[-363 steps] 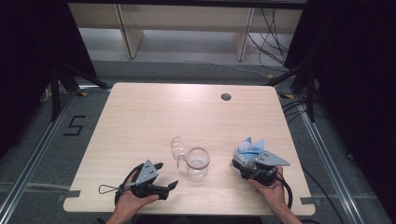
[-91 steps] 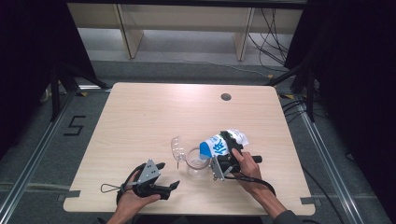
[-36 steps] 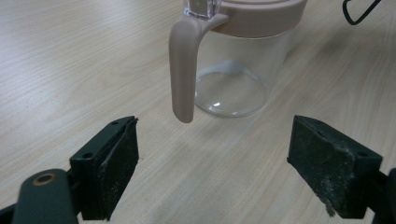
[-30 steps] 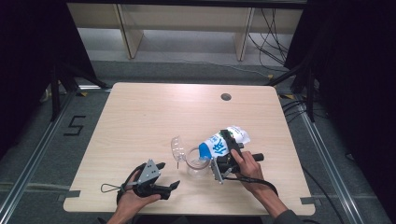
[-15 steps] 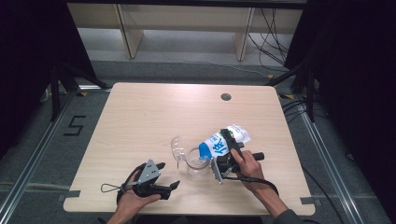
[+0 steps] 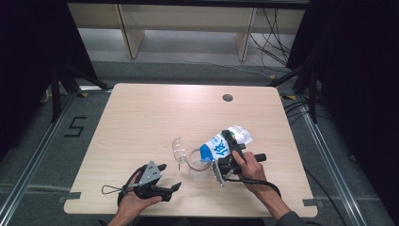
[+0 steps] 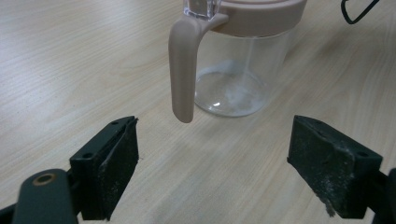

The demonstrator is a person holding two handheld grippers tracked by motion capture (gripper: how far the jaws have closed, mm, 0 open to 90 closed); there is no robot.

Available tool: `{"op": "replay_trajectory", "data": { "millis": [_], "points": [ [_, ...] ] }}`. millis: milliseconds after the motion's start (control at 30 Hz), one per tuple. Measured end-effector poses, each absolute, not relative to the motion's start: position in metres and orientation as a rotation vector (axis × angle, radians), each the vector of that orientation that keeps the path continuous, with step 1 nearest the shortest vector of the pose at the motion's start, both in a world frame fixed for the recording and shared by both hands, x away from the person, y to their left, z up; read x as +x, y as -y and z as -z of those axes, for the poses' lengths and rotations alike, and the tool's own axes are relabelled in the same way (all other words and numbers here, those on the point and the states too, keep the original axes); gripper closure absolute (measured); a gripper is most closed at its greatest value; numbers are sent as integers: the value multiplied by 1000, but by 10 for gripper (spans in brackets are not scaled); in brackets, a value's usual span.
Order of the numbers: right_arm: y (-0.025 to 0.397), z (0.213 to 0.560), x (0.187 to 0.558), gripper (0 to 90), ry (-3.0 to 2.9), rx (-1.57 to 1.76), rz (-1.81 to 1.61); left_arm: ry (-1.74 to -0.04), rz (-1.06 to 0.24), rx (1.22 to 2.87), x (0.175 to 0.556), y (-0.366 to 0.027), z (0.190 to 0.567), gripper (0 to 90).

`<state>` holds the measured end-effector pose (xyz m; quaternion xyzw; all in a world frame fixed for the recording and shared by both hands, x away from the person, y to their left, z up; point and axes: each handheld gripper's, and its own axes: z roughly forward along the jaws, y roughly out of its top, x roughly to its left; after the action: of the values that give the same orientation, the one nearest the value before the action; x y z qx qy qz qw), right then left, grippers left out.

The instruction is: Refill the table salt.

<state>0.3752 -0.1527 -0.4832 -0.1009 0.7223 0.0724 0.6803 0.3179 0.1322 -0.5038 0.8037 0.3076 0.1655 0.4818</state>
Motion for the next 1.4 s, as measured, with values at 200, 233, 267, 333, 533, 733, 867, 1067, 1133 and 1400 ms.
{"op": "replay_trajectory", "data": {
  "millis": [200,233,267,333,533,733,867,1067,1133,1400],
  "points": [
    [153,486,374,523,-1637,-177,-184,-749,-407,1954,318,-132,504,158],
    [153,487,374,524,-1635,-179,-189,-758,-413,1950,318,-132,503,158],
    [153,486,374,524,-1635,-179,-188,-767,-412,1939,317,-132,503,158],
    [153,487,375,524,-1630,-183,-198,-761,-415,1946,319,-130,503,158],
    [153,487,374,525,-1634,-183,-195,-746,-450,1965,327,-125,507,226],
    [153,484,375,525,-1630,-214,-167,-772,-468,1945,344,-125,511,317],
    [153,486,374,525,-1637,-179,-189,-729,-480,1961,348,-118,514,377],
    [153,486,374,526,-1630,-189,-193,-693,-514,1966,350,-111,513,517],
    [153,486,374,526,-1628,-190,-191,-681,-506,1967,352,-110,514,542],
    [154,487,373,526,-1642,-169,-187,-656,-528,1968,352,-109,514,656]
  ]
}}
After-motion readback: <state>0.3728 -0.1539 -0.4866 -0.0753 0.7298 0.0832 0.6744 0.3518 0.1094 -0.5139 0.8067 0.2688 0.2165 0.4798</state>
